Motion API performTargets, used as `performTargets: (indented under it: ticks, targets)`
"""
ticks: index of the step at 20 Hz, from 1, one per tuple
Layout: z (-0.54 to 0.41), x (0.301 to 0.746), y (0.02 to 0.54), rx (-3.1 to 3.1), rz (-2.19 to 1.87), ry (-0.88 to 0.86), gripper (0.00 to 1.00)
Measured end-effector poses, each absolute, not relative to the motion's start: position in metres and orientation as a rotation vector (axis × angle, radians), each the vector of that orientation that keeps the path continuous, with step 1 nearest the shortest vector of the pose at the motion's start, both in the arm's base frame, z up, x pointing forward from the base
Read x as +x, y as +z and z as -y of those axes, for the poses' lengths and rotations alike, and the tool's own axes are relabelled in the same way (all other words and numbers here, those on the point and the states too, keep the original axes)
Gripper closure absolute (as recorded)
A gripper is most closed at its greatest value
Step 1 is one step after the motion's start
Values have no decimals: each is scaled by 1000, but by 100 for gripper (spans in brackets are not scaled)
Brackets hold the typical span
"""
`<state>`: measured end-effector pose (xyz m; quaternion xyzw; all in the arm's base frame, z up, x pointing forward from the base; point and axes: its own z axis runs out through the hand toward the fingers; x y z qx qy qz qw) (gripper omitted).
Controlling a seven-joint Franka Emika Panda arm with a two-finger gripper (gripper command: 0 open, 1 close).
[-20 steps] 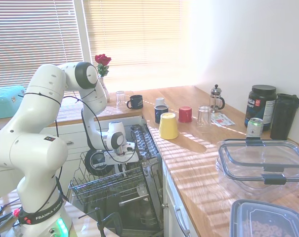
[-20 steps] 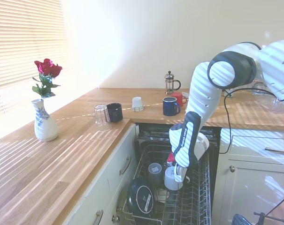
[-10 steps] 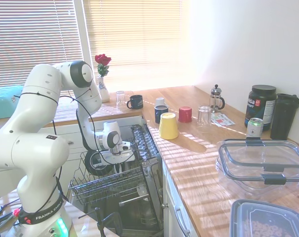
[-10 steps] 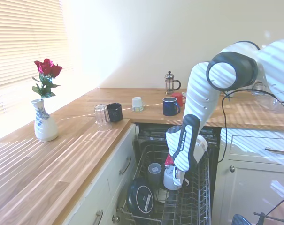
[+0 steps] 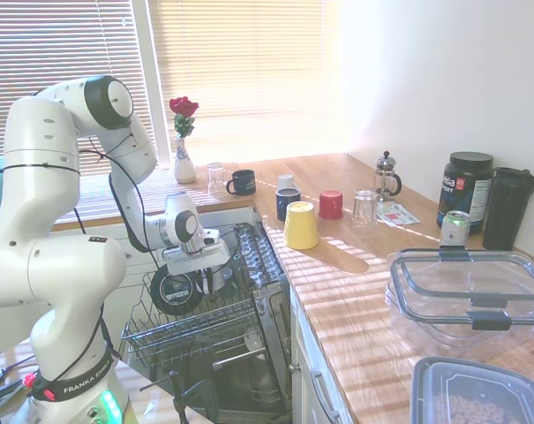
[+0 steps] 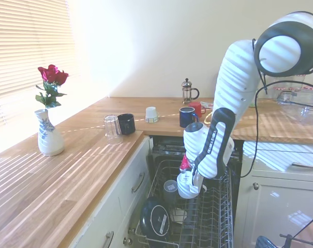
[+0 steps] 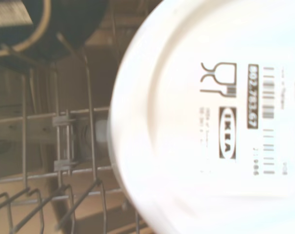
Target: Unload the mug from the dish rack
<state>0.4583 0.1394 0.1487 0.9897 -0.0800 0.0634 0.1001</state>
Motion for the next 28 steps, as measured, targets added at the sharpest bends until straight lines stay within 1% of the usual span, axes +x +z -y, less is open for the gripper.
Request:
performTargets:
  ticks: [4, 7, 15, 23, 26, 28]
  targets:
    - [-147, 451, 170, 2905, 239, 216, 100]
    - [-148, 453, 193, 2908, 266, 243, 100]
    - [-97, 475, 292, 2955, 467, 281, 100]
    - [-39, 545, 376, 2954, 618, 247, 100]
    - [-25, 576, 394, 2936, 652, 215, 100]
    - [-17, 596, 396, 2935, 664, 189, 100]
